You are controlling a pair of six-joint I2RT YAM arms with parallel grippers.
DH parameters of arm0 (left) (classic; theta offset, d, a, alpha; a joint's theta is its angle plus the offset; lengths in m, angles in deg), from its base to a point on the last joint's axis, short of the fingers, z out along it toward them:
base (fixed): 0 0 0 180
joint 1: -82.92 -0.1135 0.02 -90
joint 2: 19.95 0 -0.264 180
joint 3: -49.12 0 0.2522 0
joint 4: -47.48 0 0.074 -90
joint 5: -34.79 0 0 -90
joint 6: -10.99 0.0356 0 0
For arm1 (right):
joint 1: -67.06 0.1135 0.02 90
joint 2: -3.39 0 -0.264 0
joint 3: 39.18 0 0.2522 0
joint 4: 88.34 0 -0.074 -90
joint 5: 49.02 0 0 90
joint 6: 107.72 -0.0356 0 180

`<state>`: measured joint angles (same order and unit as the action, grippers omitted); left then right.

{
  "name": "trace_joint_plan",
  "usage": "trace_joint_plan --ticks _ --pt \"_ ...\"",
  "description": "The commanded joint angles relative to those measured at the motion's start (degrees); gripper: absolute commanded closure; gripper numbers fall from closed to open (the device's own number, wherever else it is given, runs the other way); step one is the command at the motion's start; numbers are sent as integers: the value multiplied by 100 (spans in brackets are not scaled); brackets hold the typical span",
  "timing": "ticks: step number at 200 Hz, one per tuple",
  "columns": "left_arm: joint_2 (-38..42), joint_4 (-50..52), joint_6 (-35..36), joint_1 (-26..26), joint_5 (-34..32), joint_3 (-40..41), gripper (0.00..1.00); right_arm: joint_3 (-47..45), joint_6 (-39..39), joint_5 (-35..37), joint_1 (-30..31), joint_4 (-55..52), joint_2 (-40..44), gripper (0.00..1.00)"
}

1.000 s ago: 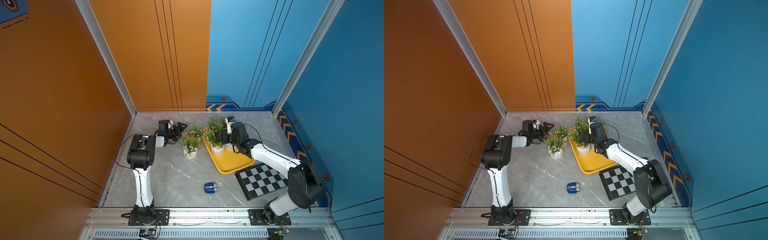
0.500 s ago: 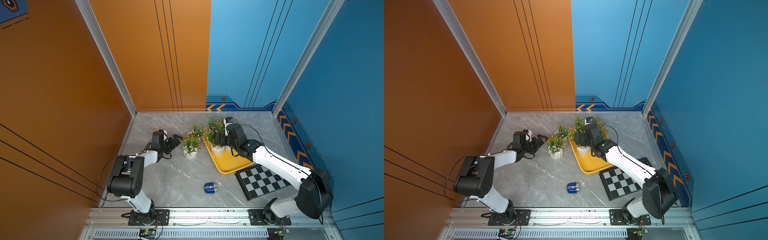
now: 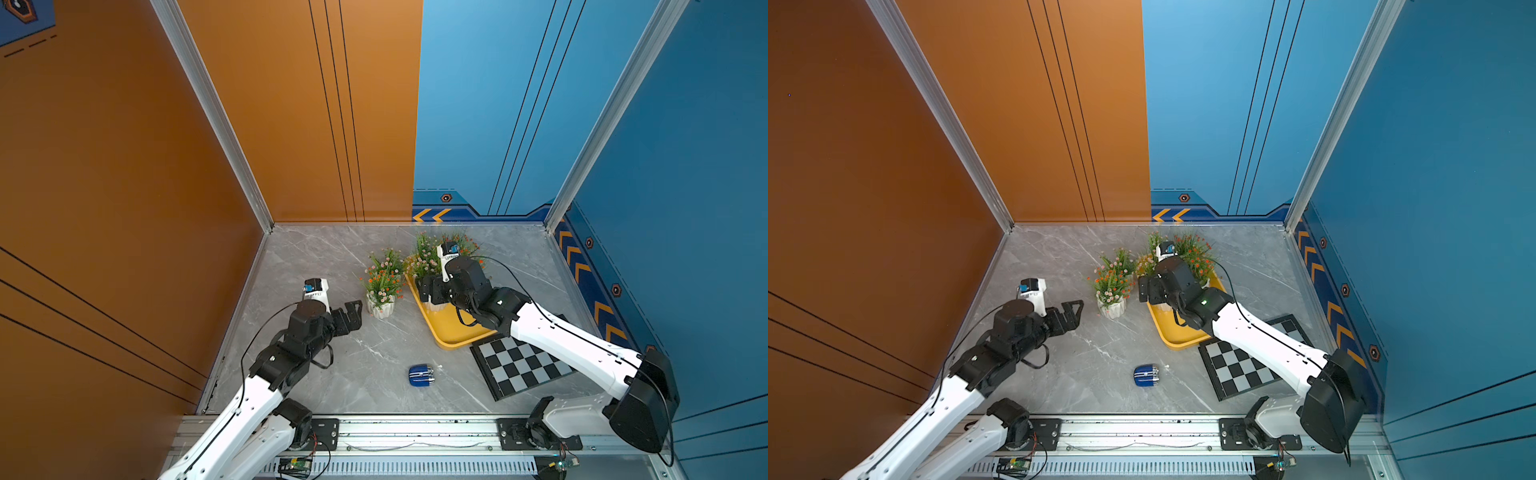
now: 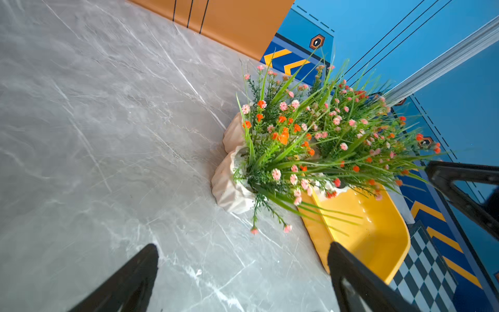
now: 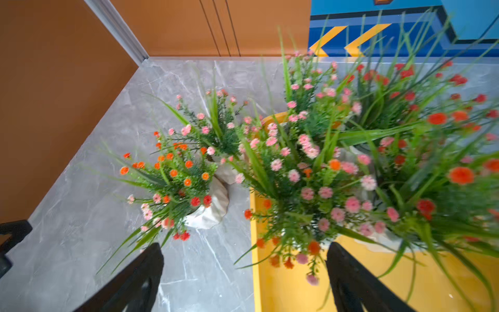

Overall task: Put the potted gypsophila into the storage box
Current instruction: Pick up the baby's breath potted plant from the center of the board.

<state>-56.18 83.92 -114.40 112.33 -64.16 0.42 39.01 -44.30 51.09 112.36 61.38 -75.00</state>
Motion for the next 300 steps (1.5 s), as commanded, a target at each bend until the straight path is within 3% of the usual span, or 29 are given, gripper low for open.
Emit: trace_joint_plan --ticks 1,57,96,142,202,253,281,300 --pt "409 1259 44 434 -851 49 2 60 -399 -101 253 -204 -145 6" --pt "-234 1225 -113 1206 -1487 -107 2 -91 -737 227 1098 107 -659 10" --pt "-1011 972 299 1509 -981 -467 2 -232 -1196 115 1093 78 -950 16" --pt "-1614 796 982 1732 -1250 -1048 2 -254 -1426 15 786 427 -1325 25" --pt "-1002 563 1105 1709 -1643 -736 2 618 -1191 -445 494 554 -2343 32" --pt "-182 566 538 1546 -1975 -20 2 988 -1111 -504 432 628 -2744 36" --pt "35 664 508 1528 -2008 45 2 1263 -1087 -495 391 553 -3063 43" --pt "86 751 495 1517 -2045 38 2 1573 -1039 -357 390 165 -3283 54"
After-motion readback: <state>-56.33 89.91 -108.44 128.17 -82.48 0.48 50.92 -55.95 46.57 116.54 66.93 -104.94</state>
